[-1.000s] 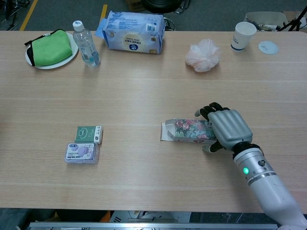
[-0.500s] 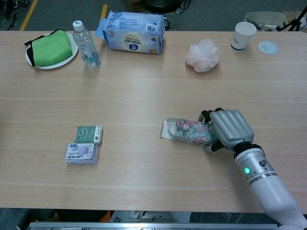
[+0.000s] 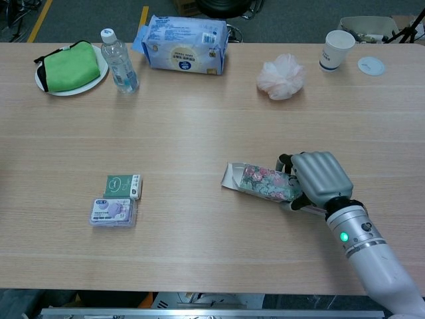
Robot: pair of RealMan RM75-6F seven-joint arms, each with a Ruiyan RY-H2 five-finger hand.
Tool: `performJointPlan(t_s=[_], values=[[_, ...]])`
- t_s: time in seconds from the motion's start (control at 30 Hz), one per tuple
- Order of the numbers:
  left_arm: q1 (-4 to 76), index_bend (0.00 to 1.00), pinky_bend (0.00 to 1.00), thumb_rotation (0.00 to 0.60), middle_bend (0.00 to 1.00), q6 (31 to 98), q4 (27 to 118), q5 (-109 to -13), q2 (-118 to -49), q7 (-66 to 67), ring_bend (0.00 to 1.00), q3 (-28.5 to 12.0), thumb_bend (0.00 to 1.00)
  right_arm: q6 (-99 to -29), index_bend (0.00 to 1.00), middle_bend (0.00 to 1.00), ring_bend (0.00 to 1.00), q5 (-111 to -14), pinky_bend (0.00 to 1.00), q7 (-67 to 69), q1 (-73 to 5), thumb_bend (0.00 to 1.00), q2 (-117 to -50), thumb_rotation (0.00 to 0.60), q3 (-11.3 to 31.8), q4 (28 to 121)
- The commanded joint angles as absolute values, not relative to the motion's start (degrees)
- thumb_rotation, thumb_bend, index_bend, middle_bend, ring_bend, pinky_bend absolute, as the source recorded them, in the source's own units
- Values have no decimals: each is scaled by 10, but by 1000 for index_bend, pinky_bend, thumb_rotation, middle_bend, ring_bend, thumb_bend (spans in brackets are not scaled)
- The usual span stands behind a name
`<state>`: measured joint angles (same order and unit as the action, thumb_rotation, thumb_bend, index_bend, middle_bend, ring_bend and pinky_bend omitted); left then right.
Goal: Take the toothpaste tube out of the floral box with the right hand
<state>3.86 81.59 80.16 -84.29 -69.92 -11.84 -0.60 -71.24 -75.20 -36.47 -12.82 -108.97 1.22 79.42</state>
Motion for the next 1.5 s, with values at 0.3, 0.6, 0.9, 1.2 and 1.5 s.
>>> performJointPlan(t_s=[0.3,0.6,0.9,1.2,1.5], values=[[42,401,540,600,361,817,811,-845,-696,-108,333,-9,119,-729,490,523,418,-760,563,-378,-135,118,-983,600,25,939],[57,401,541,600,361,822,853,-863,-682,-66,333,-16,120,-751,491,524,419,-761,563,-372,-133,125,-871,600,41,1034],[74,401,540,600,361,816,904,-871,-671,-5,333,-21,119,-768,491,524,419,-779,563,-366,-131,129,-789,600,42,1067],[79,401,541,600,361,812,922,-868,-673,17,333,-21,120,-778,493,526,419,-770,563,-390,-127,131,-704,600,45,1112],[78,401,541,600,361,814,922,-866,-675,17,333,-19,120,-702,507,553,444,-658,580,-490,-171,148,-606,600,46,1199]])
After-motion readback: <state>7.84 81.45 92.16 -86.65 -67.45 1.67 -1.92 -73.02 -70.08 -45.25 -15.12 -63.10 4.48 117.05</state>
